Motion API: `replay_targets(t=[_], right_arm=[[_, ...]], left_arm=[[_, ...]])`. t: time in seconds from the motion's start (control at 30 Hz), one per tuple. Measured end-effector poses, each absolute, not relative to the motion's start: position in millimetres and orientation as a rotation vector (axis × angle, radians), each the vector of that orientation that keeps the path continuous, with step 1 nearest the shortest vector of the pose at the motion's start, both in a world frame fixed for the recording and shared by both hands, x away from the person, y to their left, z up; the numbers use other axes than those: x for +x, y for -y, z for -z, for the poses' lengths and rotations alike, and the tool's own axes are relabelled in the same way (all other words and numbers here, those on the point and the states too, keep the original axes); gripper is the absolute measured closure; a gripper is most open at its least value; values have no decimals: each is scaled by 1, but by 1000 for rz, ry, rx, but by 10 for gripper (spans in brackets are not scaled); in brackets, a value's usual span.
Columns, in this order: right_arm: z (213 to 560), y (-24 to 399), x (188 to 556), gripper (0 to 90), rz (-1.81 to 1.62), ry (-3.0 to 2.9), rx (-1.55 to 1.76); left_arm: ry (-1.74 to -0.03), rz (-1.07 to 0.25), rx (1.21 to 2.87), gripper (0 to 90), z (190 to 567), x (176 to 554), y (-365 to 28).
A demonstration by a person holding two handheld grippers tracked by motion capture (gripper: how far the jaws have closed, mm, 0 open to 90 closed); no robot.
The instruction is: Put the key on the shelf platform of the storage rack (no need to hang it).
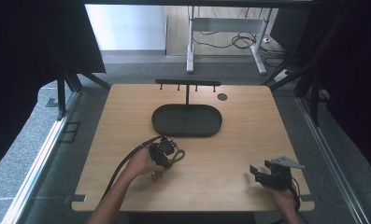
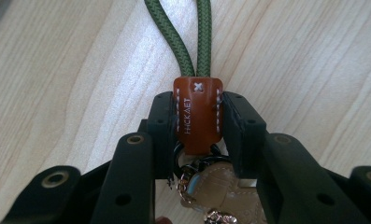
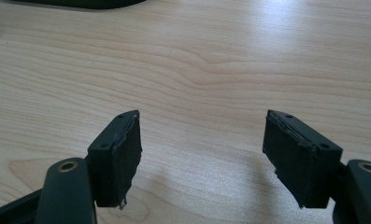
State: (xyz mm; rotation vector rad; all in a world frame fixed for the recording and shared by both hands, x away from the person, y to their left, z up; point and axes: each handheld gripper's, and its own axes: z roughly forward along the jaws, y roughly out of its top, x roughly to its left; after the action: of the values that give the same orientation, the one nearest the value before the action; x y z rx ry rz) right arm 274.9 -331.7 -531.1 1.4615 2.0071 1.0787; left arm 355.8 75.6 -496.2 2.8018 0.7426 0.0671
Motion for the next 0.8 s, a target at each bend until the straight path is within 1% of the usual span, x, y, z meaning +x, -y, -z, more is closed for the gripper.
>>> replay_targets(t=[0.13, 0.4, 0.8], right_arm=[[531, 333, 275, 287, -1079, -2005, 1463], [531, 331, 274, 290, -1074, -2007, 1456], [531, 333, 274, 300, -1076, -1997, 1459]], left_arm=[[-742, -59, 2753, 668, 483, 354, -85], [-754, -106, 2680, 668, 452, 352, -102], [-760, -157, 2652, 668, 431, 354, -112]])
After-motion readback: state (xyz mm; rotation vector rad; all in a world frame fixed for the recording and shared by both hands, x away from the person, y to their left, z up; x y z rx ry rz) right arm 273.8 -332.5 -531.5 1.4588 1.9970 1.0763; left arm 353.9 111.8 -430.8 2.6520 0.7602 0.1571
